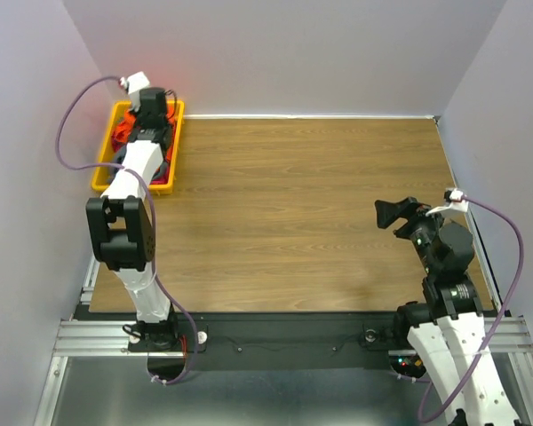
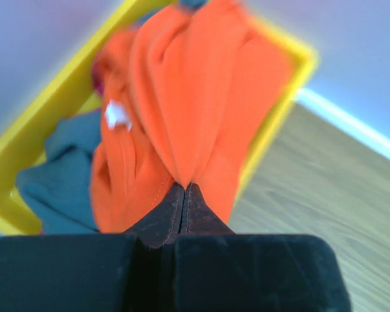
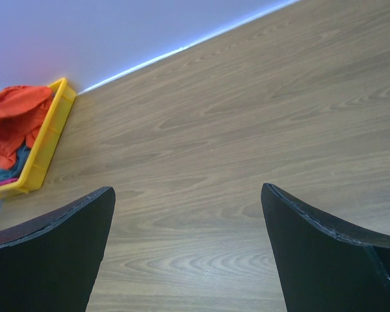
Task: Fold and stack the t-shirts
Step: Grab the tshirt from the pile, then move the tshirt to the center of the board
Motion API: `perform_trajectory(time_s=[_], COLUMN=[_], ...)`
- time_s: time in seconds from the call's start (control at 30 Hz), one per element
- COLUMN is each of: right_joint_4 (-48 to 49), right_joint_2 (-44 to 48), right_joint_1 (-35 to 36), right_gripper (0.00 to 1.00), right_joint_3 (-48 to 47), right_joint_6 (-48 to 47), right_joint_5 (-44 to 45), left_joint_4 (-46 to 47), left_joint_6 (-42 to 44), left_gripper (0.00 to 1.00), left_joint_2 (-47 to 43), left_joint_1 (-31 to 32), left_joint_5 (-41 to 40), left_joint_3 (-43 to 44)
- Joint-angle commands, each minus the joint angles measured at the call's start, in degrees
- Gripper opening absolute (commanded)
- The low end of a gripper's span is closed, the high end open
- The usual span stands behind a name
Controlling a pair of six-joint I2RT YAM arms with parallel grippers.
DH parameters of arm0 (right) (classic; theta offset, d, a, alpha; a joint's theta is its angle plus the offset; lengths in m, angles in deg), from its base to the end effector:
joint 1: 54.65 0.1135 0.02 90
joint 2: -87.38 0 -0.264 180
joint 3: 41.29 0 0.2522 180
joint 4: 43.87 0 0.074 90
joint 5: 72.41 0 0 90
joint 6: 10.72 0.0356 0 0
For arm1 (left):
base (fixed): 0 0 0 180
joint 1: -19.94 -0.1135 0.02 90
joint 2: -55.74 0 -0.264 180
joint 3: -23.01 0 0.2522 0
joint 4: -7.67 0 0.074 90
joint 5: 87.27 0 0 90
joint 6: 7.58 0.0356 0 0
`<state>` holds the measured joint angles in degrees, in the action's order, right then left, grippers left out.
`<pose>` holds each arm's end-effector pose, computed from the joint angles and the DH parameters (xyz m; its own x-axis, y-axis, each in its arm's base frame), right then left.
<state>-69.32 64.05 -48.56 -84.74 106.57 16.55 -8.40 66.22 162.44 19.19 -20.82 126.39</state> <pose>0.1227 0.0137 0.2946 -0.1390 0.4462 -0.8841 -0.0679 0.8864 0.4580 0.4480 0.0201 0.3164 -0.2103 -0.2585 -0.9428 -0.4660 0.8743 -0.1358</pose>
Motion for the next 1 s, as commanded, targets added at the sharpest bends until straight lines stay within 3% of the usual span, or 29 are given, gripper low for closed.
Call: perform_trajectory(time_s=[0.0, 0.13, 0.23, 0.47, 0.77, 0.87, 0.97], right_joint_4=[1.2, 1.2, 1.2, 1.0, 0.3, -0.1, -0.5], right_joint_2=[-1.4, -3.3, -5.0, -5.1, -3.9, -3.5, -2.9], right_joint_1=[0.4, 0.5, 0.4, 0.5, 0.4, 0.4, 0.4], right_gripper=[1.0, 1.0, 1.0, 1.0, 1.0, 1.0, 1.0], right_joint_3=[-4.9, -8.3, -11.4, -13.3, -14.3, -14.6, -14.7], right_joint_6=[-3.6, -6.5, -9.2, -11.2, -12.5, -13.0, -13.5], right_joint_5=[2.8, 7.7, 9.4, 10.9, 13.9, 13.6, 13.0], left_joint_4=[-2.3, -7.8, -11.9, -15.4, -10.7, -9.1, -8.1], left_joint_6=[8.2, 9.1, 11.0, 12.3, 11.3, 10.3, 10.1], left_gripper=[0.0, 0.0, 0.0, 0.0, 0.0, 0.0, 0.0], left_joint_2=[-10.4, -11.7, -10.9, -9.7, -8.4, -9.5, -14.3], left_joint_1=[11.5, 23.0, 34.9, 46.0, 47.9, 47.9, 47.9], left_joint_5=[-3.3, -2.4, -0.7, 5.6, 19.8, 24.9, 21.3], left_joint_3=[10.0, 17.5, 25.2, 38.3, 44.2, 41.1, 34.5])
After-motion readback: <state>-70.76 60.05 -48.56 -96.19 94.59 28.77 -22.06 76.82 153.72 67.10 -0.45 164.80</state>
